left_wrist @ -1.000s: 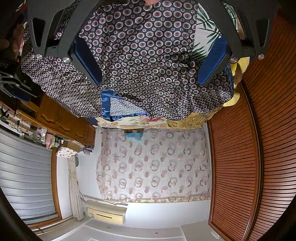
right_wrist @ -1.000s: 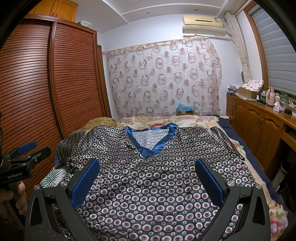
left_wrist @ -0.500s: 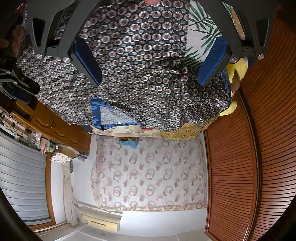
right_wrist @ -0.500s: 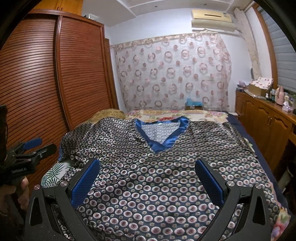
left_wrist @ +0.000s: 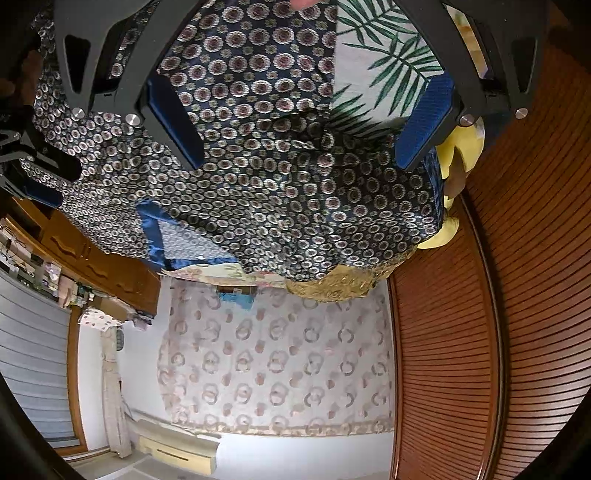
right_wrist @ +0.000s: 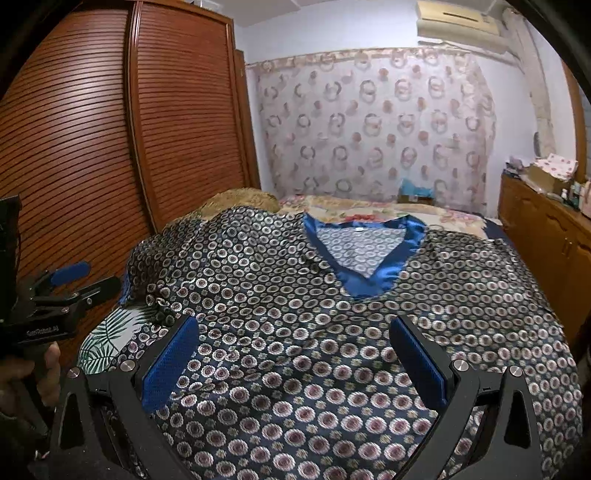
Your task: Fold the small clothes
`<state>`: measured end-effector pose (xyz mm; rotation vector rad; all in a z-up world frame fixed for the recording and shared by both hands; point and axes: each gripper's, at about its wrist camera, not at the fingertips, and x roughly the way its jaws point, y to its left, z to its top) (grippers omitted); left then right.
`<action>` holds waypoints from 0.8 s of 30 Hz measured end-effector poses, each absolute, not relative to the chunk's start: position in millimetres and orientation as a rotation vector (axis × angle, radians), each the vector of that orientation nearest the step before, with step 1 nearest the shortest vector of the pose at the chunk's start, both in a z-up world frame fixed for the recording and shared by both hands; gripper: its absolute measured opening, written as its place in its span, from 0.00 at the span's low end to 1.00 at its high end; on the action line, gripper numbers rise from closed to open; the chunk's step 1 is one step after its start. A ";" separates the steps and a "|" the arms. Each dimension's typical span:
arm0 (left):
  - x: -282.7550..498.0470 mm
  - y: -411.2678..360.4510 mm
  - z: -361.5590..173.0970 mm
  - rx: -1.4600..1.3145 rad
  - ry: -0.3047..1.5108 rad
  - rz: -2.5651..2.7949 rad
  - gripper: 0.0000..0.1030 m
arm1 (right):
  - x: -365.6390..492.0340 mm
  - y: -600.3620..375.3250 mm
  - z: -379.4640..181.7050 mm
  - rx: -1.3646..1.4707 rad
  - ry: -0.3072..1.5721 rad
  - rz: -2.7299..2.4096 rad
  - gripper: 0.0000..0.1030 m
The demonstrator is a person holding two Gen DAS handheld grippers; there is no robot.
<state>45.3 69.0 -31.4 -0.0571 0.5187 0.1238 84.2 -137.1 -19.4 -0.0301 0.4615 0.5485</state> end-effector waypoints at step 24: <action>118.7 206.9 -49.1 -0.129 0.644 0.222 1.00 | 204.3 -31.2 -15.3 -0.156 0.599 0.751 1.00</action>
